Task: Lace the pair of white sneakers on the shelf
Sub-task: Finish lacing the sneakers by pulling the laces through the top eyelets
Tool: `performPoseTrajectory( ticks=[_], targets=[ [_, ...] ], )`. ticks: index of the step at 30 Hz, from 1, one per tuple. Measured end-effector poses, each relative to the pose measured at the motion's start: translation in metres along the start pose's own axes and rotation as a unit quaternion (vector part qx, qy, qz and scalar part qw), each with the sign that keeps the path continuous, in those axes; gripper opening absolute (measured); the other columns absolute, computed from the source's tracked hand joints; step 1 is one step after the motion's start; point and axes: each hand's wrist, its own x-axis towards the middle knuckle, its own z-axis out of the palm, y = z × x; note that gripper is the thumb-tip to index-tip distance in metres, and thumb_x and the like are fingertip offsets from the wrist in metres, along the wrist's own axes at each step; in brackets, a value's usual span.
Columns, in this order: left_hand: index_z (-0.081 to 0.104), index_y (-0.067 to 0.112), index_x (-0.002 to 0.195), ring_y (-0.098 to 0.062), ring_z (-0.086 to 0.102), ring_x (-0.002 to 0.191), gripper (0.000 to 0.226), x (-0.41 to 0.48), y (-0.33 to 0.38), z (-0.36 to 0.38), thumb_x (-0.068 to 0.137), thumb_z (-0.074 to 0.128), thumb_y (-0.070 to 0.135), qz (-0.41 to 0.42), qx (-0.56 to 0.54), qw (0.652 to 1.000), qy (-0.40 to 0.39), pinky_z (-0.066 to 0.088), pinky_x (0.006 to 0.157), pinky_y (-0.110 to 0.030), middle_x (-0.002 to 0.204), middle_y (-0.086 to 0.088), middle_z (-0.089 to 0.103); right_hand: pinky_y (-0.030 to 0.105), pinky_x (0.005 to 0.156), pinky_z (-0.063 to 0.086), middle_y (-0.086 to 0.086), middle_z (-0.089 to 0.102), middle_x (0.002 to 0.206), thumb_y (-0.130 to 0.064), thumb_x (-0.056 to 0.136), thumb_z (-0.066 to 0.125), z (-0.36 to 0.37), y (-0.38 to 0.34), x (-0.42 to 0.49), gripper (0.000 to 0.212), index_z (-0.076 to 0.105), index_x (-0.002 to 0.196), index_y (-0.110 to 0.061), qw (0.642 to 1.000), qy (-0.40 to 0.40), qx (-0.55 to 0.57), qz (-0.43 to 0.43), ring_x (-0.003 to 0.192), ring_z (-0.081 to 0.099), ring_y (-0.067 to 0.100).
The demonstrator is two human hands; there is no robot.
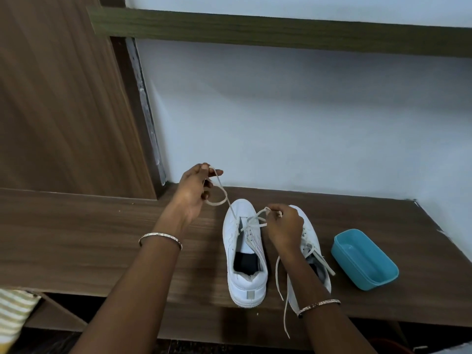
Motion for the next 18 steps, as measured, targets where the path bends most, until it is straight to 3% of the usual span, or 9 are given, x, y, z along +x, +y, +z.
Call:
performPoseTrajectory(
  ticks=[3,6,9,11,14,16,18],
  targets=[
    [0.059,0.022,0.083,-0.01,0.043,0.066,0.027,-0.007,0.015,0.004,0.106,0.045,0.023,0.031,0.035,0.999,-0.024,0.028,0.055,-0.025,0.087,0.005,0.074,0.014,0.078,0.04,0.002,0.076,0.103,-0.009,0.096,0.059,-0.006,-0.011,0.002,0.022,0.075,0.111,-0.011,0.998,0.025,0.027,-0.06,0.098,0.069,0.016],
    [0.06,0.022,0.081,-0.009,0.044,0.064,0.028,-0.011,0.023,0.001,0.105,0.046,0.026,0.052,0.048,0.997,-0.036,0.028,0.053,-0.024,0.082,0.007,0.071,0.01,0.081,0.048,-0.005,0.076,0.104,-0.007,0.099,0.056,-0.015,-0.026,0.0,0.026,0.074,0.115,-0.015,0.986,-0.012,0.117,-0.121,0.098,0.07,0.005],
    [0.059,0.02,0.08,-0.007,0.045,0.058,0.026,-0.017,0.029,0.0,0.103,0.053,0.031,0.064,0.051,0.996,-0.025,0.03,0.052,-0.023,0.075,0.004,0.067,0.025,0.087,0.056,-0.003,0.076,0.104,-0.01,0.102,0.056,-0.028,-0.047,-0.004,0.024,0.073,0.118,-0.015,0.959,-0.116,0.212,-0.152,0.097,0.072,0.01],
    [0.059,0.017,0.083,-0.007,0.048,0.053,0.025,-0.019,0.027,-0.001,0.098,0.061,0.037,0.091,0.139,0.986,0.004,0.036,0.054,-0.025,0.069,0.002,0.064,0.036,0.082,0.056,0.001,0.076,0.106,-0.01,0.103,0.052,-0.037,-0.061,-0.006,0.025,0.07,0.119,-0.014,0.94,-0.22,0.215,-0.146,0.091,0.074,0.021],
    [0.065,0.026,0.098,-0.008,0.061,0.072,0.02,-0.022,0.014,-0.008,0.088,0.071,0.043,0.169,0.383,0.908,0.001,0.043,0.064,-0.026,0.084,0.004,0.065,0.03,0.075,0.054,0.003,0.077,0.106,-0.012,0.104,0.051,-0.047,-0.075,-0.014,0.018,0.056,0.121,-0.013,0.918,-0.323,0.19,-0.127,0.086,0.075,0.025],
    [0.065,0.038,0.115,-0.005,0.058,0.093,0.032,-0.026,0.009,-0.011,0.085,0.074,0.035,0.199,0.489,0.845,-0.08,0.041,0.071,-0.025,0.106,0.004,0.061,0.028,0.071,0.053,0.004,0.077,0.105,-0.014,0.103,0.053,-0.05,-0.079,-0.019,0.015,0.047,0.116,-0.008,0.914,-0.346,0.181,-0.111,0.084,0.075,0.026],
    [0.063,0.042,0.124,-0.003,0.053,0.083,0.046,-0.034,0.007,-0.009,0.085,0.073,0.019,0.185,0.471,0.844,-0.176,0.041,0.072,-0.022,0.111,0.007,0.06,0.028,0.068,0.052,0.006,0.078,0.098,-0.014,0.1,0.059,-0.051,-0.081,-0.023,0.015,0.049,0.105,-0.004,0.918,-0.348,0.156,-0.108,0.082,0.076,0.027]
  ],
)
